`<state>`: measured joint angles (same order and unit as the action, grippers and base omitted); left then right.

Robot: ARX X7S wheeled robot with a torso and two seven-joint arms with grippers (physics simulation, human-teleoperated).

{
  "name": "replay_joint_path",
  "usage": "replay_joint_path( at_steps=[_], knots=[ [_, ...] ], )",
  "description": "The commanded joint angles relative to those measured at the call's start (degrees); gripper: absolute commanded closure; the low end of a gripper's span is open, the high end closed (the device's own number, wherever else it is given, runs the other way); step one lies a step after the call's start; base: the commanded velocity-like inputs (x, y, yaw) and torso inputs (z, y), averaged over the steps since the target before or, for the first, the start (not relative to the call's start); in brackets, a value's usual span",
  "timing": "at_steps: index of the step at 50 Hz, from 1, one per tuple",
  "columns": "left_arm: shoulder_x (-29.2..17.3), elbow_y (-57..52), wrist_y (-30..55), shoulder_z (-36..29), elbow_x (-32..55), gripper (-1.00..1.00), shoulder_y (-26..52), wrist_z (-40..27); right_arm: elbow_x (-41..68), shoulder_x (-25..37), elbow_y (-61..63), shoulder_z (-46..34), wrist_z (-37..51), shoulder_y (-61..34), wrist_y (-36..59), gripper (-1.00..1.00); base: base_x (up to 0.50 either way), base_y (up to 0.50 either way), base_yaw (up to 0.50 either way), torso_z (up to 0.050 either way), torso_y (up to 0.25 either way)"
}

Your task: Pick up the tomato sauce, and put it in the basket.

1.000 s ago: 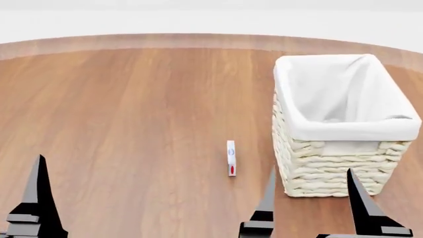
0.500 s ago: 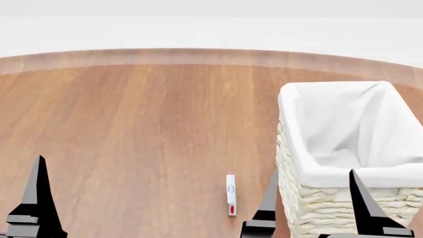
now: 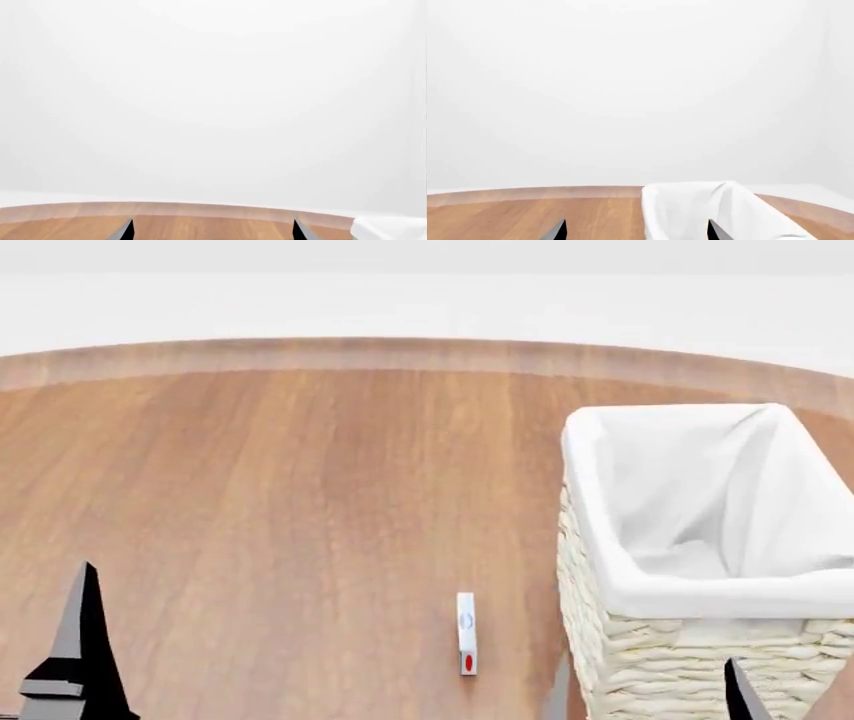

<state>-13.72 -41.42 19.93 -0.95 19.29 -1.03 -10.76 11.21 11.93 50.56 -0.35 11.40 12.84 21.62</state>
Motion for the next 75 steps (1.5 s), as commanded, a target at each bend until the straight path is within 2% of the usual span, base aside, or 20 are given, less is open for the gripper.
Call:
replay_joint_path(
  at_steps=[1, 3, 4, 9, 13, 14, 15, 17, 18, 20, 35, 51, 75],
  knots=[
    [-0.37, 1.92, -1.78, -0.32, 0.57, -1.00, -0.50, 0.12, -1.06, 0.75, 4.38, 1.79, -0.55, 16.75, -12.05, -1.00, 0.00, 0.00, 0.00, 0.000, 0.000],
    [-0.43, 2.12, -1.78, -0.43, 0.67, -1.00, -0.41, 0.04, -1.58, 0.71, 3.96, 1.74, -0.66, 18.10, -13.89, -1.00, 0.00, 0.00, 0.00, 0.000, 0.000],
    [-0.37, 2.86, -2.30, -0.48, 0.66, -1.00, -0.39, 0.23, -2.81, 0.09, 2.35, 1.65, -1.27, 23.15, -20.13, -1.00, 0.00, 0.00, 0.00, 0.000, 0.000],
    [-0.58, 2.57, -2.09, -0.66, 1.07, -1.00, -0.32, -0.11, -4.29, -0.80, -2.14, 1.32, -2.38, 30.82, -31.64, -1.00, 0.00, 0.00, 0.00, 0.000, 0.000],
    [-0.64, 3.15, -2.60, -1.14, 0.77, -1.00, -0.34, -0.17, -5.62, -1.51, -5.77, 0.57, -2.79, 32.15, -36.45, -1.00, 0.00, 0.00, 0.00, 0.000, 0.000],
    [-0.67, 3.21, -2.62, -1.14, 0.92, -1.00, -0.36, -0.18, -5.55, 3.48, -6.70, -2.71, 3.01, 32.15, -37.86, -1.00, 0.00, 0.00, 0.00, 0.000, 0.000],
    [-0.75, 3.16, -2.61, -1.19, 0.86, -1.00, -0.36, -0.27, -7.11, 12.07, -8.10, -10.58, 11.60, 32.15, -42.14, -1.00, 0.00, 0.00, 0.00, 0.000, 0.000],
    [-0.80, 3.28, -2.75, -1.32, 0.80, -1.00, -0.38, -0.36, -10.03, 27.09, -10.87, -19.20, 28.79, 32.11, -48.28, -1.00, 0.00, 0.00, 0.00, 0.000, 0.000],
    [-0.84, 3.31, -2.78, -1.47, 0.73, -1.00, -0.38, -0.40, -10.75, 28.41, -11.82, -20.66, 33.99, 32.02, -49.22, -1.00, 0.00, 0.00, 0.00, 0.000, 0.000],
    [-0.88, 3.42, -3.03, -1.62, 0.73, -1.00, -0.48, -0.41, -11.27, 29.35, -13.42, -22.17, 35.87, 31.79, -50.93, -1.00, 0.00, 0.00, 0.00, 0.000, 0.000],
    [-1.54, 4.12, -3.76, -2.38, 0.70, -1.00, -0.49, -0.82, -14.70, 27.16, -30.56, -29.91, 41.51, 29.96, -63.60, -1.00, 0.00, 0.00, 0.00, 0.000, 0.000],
    [-1.93, 5.26, -4.94, -3.23, 0.66, -1.00, -0.51, -1.04, -12.04, 22.70, -47.15, -34.93, 40.87, 25.17, -71.33, -1.00, 0.00, 0.00, 0.00, 0.000, 0.000],
    [-2.52, 6.61, -6.30, -4.06, 0.48, -1.00, -0.93, -1.49, -7.74, 19.20, -58.97, -39.33, 37.64, 20.02, -73.97, -1.00, 0.00, 0.00, 0.00, 0.000, 0.000]
  ],
)
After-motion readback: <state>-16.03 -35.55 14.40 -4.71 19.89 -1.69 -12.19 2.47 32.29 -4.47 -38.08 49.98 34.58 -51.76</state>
